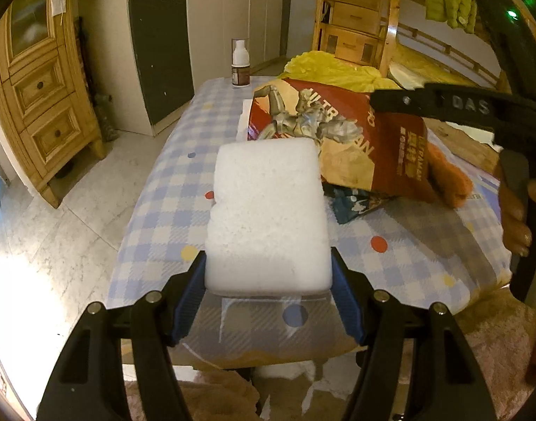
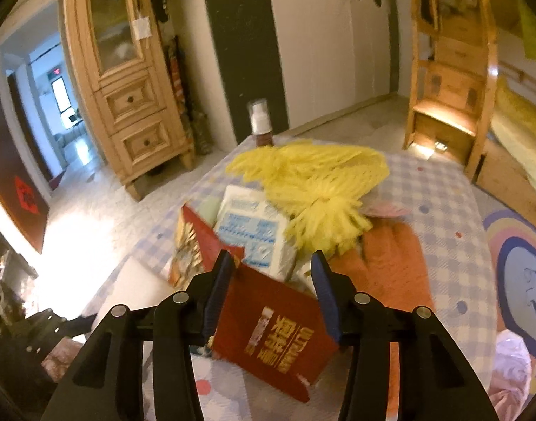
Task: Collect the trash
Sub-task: 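Grasp the red Ultraman card with the right tool and lift it while the left tool holds the block, then carry the foam block and card over the pink trash bag and open both tools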
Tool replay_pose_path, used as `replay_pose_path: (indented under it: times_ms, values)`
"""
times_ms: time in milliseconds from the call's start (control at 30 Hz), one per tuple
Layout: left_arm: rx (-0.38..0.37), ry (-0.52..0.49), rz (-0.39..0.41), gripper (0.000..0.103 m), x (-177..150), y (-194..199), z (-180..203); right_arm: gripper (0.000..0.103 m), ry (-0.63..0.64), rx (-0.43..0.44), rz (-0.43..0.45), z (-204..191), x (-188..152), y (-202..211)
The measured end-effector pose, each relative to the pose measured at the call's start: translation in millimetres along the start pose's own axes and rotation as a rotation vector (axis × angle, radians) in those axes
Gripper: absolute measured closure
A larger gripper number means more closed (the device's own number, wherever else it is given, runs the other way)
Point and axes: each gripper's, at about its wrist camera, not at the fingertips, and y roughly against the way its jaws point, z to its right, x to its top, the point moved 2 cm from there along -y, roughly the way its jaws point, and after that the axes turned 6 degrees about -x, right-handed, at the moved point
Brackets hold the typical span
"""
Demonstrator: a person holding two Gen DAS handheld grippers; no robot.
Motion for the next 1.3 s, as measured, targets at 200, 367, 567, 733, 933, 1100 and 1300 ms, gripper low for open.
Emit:
replay_pose_path:
  times_ms: [200, 367, 567, 733, 933, 1100, 1300]
  values:
    - [0.026, 0.002, -0.002, 0.038, 1, -5, 1, 0.056, 0.059, 0.034, -0.014, -11, -27, 21]
    - [0.053, -0.002, 0.003, 0.038, -2, -3, 5, 0.06, 0.115, 0.06, -0.015, -25, -47, 36]
    - [0.084, -0.014, 0.006, 0.038, -7, 1, 9, 0.091, 0.096, 0.095, -0.054, -32, -58, 37]
    - [0.092, -0.021, 0.008, 0.038, -12, 3, 9, 0.091, 0.001, 0.182, -0.11, -30, -60, 27]
    - [0.084, 0.026, 0.053, 0.038, -16, 21, 2, 0.101, -0.004, 0.188, -0.009, -42, -54, 43]
    - [0.138, 0.049, 0.201, 0.038, -11, 66, -8, 0.103, 0.033, 0.167, 0.167, -52, -46, 80]
    - [0.087, 0.007, 0.254, 0.038, 6, 82, 9, 0.103, 0.004, 0.036, 0.312, -29, -36, 140]
